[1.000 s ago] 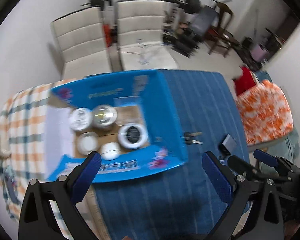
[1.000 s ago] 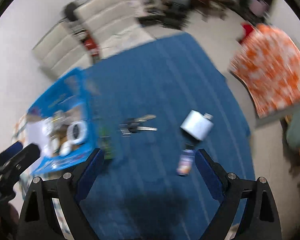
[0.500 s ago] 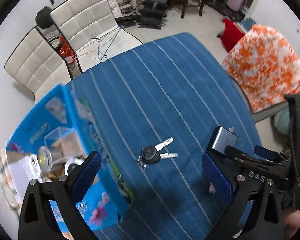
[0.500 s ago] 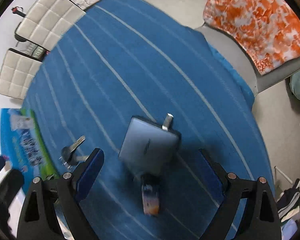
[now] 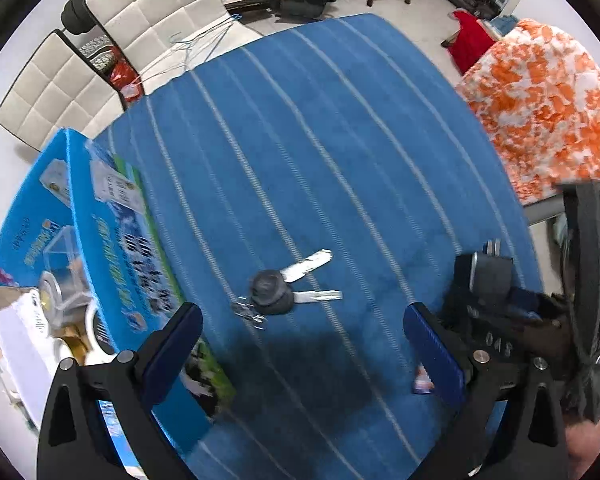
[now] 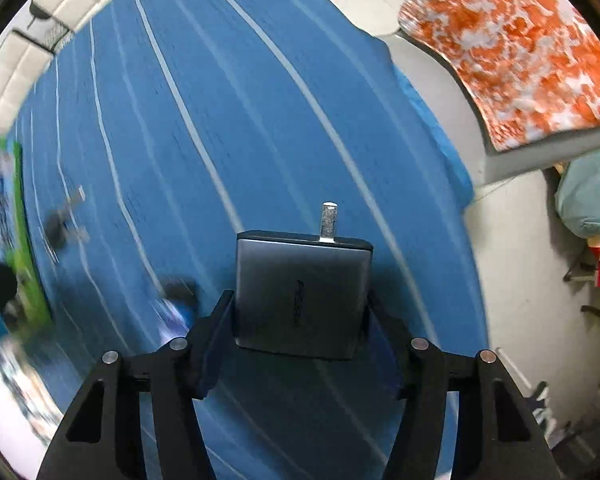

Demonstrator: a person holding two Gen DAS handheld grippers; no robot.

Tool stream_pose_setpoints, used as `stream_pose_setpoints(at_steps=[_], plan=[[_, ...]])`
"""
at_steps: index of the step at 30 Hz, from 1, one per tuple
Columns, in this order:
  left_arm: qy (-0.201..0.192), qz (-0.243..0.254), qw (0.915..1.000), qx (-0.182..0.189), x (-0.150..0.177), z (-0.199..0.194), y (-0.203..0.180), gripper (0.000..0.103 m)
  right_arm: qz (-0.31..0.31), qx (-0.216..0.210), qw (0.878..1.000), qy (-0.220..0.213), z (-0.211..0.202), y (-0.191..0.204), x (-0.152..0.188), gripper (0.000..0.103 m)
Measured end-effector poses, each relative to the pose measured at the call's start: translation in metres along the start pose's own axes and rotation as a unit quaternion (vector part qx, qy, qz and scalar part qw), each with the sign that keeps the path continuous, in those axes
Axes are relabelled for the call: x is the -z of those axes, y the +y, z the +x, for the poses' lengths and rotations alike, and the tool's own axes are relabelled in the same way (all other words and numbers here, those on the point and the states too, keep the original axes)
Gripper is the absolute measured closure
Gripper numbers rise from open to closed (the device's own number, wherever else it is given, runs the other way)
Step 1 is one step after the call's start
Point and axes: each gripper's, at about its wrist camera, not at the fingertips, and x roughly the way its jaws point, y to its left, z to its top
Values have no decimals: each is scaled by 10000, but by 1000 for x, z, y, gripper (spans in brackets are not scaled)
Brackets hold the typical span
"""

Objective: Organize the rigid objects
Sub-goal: 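Move the right tool to the grey charger and grasp it, then grasp the lighter with the left tool while the right tool holds the charger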

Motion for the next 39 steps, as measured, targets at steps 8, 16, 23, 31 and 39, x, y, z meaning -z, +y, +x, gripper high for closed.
stream_pose_setpoints(at_steps=[8, 16, 23, 31, 39], plan=[[575, 378, 9959, 586, 32, 46, -61, 9, 149, -61, 9999, -18, 6, -29, 48, 38], [933, 468, 9931, 544, 36, 85, -94, 21, 236, -39, 9996, -159, 3, -28, 55, 38], [731, 620, 9951, 238, 39, 76, -83, 81, 438, -233, 9986, -178, -6, -35, 60, 33], [768, 397, 9960, 218, 46, 77, -67, 79, 603, -29, 9978, -286, 3, -27, 43, 29], [601, 512, 9969, 51, 50, 75, -82, 80, 213, 458, 9979, -403, 6, -10, 44, 39]])
